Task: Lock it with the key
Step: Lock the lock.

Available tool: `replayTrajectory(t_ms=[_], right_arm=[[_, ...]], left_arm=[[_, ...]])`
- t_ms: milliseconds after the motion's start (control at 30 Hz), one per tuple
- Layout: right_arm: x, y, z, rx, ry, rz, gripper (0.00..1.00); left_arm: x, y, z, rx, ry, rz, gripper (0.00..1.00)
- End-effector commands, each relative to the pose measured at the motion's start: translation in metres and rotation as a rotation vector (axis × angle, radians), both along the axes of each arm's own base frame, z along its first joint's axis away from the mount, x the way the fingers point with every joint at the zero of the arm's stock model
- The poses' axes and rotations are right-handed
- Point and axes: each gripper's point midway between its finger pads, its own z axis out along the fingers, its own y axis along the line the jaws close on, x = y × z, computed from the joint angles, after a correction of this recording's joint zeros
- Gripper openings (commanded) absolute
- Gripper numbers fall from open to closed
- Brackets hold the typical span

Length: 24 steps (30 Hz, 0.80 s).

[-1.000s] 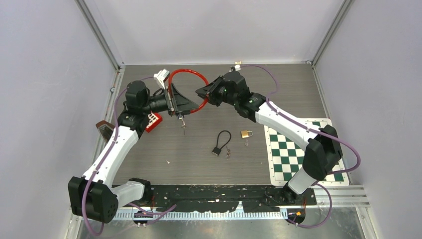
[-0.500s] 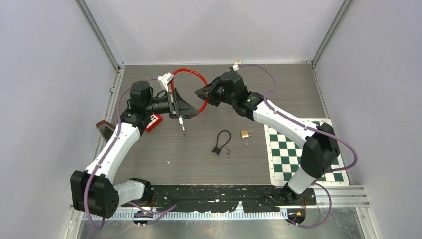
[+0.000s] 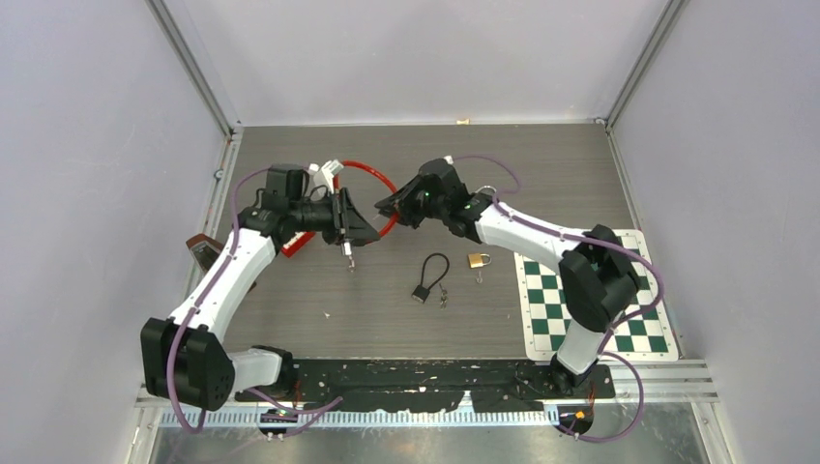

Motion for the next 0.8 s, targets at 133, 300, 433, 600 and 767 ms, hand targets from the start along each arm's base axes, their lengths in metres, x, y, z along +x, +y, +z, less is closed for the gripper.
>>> replayTrajectory(t_ms=[133,300,433,600,767], right_arm=[[-0.040,0.046,-0.017,0.264,0.130,0.166,0.33],[-0.049,0.043,-0.052,0.258,0.225,0.156,0.41],[-0.052,0.042,-0.059,0.261,0.251,0.155,0.46],[-0.059,0.037,-0.067,0.255,0.281,0.164,0.64],[-0.064,0.029,-0.063,0.283,0.258,0.164,0.75]], left_arm=[[0.009,0.022,-0.060,0.238,0.013,0.028,0.00],[0.008,0.022,-0.081,0.246,0.085,0.041,0.00],[0.008,0.023,-0.091,0.262,0.123,0.054,0.00],[0.010,0.027,-0.097,0.284,0.141,0.070,0.00],[0.013,0.031,-0.101,0.290,0.149,0.088,0.00]])
